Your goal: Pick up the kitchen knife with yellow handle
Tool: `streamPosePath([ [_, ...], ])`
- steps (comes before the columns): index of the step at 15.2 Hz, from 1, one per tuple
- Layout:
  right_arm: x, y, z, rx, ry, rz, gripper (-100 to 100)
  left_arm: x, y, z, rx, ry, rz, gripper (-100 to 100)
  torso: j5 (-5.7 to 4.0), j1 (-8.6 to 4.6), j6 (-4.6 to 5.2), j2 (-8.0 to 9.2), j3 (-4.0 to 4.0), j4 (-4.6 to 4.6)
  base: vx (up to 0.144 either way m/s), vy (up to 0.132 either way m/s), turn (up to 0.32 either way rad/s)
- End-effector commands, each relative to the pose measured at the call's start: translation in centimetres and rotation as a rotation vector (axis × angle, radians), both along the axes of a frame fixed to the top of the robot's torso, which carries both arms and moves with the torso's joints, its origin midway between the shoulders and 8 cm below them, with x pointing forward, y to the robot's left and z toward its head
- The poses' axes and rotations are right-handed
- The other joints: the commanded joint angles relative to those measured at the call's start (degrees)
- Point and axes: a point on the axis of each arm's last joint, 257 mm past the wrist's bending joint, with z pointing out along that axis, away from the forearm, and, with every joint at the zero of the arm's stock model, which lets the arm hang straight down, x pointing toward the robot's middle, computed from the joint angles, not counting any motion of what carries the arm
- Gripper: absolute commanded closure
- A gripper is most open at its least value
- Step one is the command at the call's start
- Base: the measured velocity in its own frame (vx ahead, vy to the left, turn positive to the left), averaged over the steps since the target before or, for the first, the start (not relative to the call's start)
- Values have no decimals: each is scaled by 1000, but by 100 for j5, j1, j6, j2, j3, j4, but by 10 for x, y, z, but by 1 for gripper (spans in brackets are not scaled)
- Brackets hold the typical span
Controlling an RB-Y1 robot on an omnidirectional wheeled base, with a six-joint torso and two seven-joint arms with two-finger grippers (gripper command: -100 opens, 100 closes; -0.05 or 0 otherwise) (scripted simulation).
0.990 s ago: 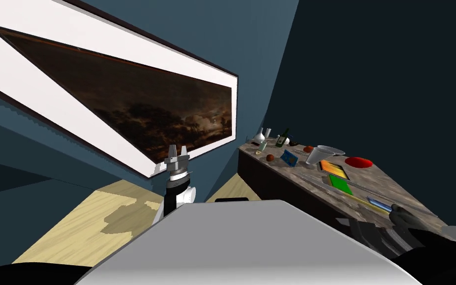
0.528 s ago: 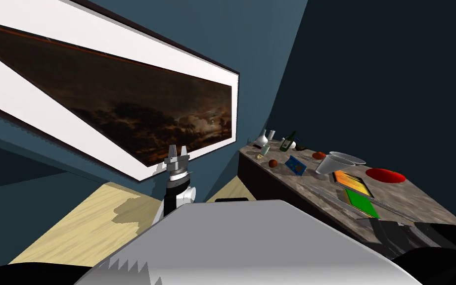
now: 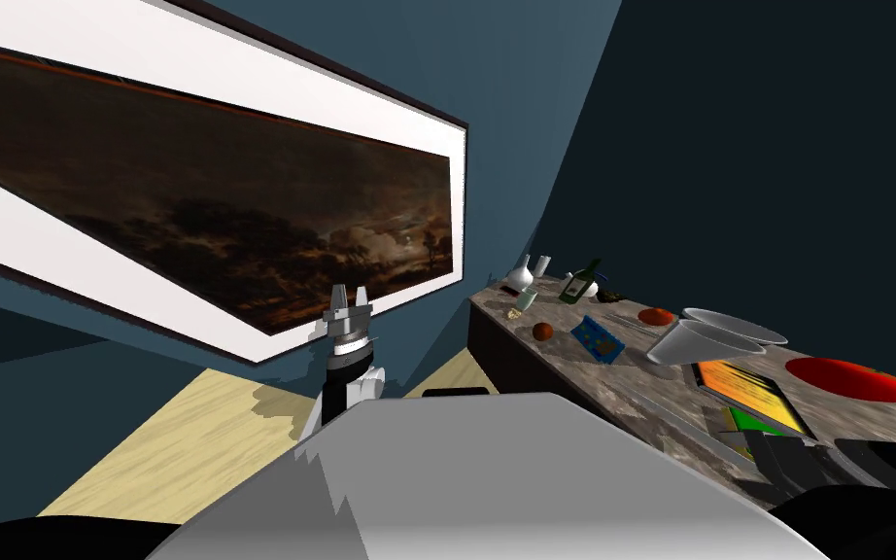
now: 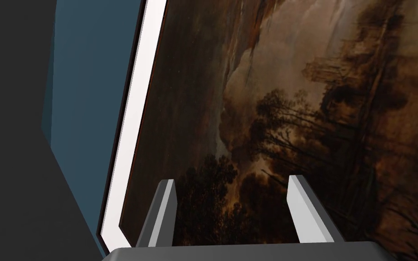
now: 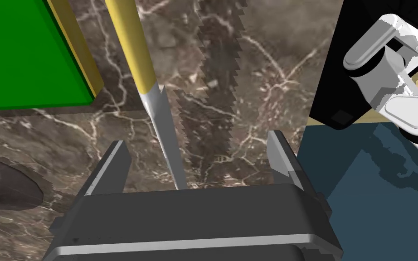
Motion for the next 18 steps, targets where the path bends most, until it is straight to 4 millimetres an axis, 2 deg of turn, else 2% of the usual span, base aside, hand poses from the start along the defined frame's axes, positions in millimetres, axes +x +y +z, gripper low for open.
streamPosePath([
  [1,0,0,0,0,0,0,100,0,0,0,0,0,0,0,0,0,0,0,0,0,-3,6,-2],
  [8,5,0,6,2,6,9,100,0,0,0,0,0,0,0,-4,-7,9,5,2,0,1,-3,-34],
  [9,-11,2,5,1,55,52,-100,0,0,0,0,0,0,0,-7,-8,7,5,2,0,0,-15,83],
  [14,-34,3,4,-1,122,114,-100,0,0,0,0,0,0,0,-11,-22,4,3,1,-1,-2,-30,87],
  [15,-47,4,4,0,159,149,-100,0,0,0,0,0,0,0,-12,-22,4,4,2,-1,-3,-35,118],
  [16,-36,3,3,-1,126,116,-100,0,0,0,0,0,0,0,-11,-24,3,4,1,-1,-2,-27,54],
  [17,-51,4,-6,-2,133,111,-100,0,0,0,0,0,0,0,-11,-22,5,3,1,-1,9,-14,73],
  [18,-57,6,-10,-2,133,105,-100,0,0,0,0,0,0,0,-13,-20,5,2,1,-1,26,-7,141],
])
